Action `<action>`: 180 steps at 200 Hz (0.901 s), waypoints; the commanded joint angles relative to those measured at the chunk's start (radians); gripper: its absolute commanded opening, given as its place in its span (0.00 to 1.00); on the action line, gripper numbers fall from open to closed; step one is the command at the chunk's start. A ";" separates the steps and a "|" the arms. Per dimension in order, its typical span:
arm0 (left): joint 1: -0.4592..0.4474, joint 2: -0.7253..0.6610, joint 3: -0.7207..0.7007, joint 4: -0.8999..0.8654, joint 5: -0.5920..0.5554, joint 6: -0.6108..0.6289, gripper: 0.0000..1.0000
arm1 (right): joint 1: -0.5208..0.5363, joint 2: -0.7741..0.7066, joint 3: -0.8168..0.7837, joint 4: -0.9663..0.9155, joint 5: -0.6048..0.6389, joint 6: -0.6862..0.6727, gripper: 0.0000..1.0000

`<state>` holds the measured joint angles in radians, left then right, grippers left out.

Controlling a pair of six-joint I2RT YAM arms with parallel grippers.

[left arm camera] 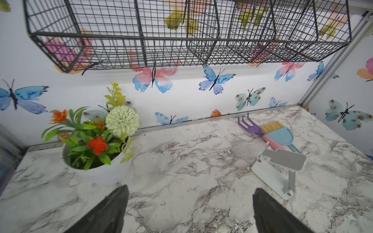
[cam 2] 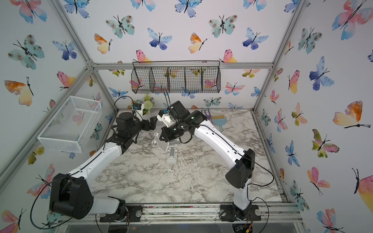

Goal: Open the phone stand
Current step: Open the phone stand, then place the phone stand at the center of the board.

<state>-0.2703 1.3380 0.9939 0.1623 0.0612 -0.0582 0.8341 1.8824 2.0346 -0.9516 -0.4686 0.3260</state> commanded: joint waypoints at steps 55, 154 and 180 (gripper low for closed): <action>-0.024 -0.206 -0.149 -0.125 -0.062 -0.061 0.98 | -0.310 -0.233 -0.503 0.339 -0.223 0.297 0.01; -0.070 -0.257 -0.172 -0.179 -0.035 -0.059 0.98 | -0.599 -0.359 -0.919 0.589 -0.401 0.517 0.01; -0.077 -0.250 -0.177 -0.179 -0.028 -0.058 0.98 | -0.664 -0.324 -0.927 0.577 -0.416 0.509 0.01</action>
<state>-0.3382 1.0931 0.8242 -0.0116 0.0189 -0.1165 0.2188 1.5322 1.1091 -0.4160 -0.8227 0.8204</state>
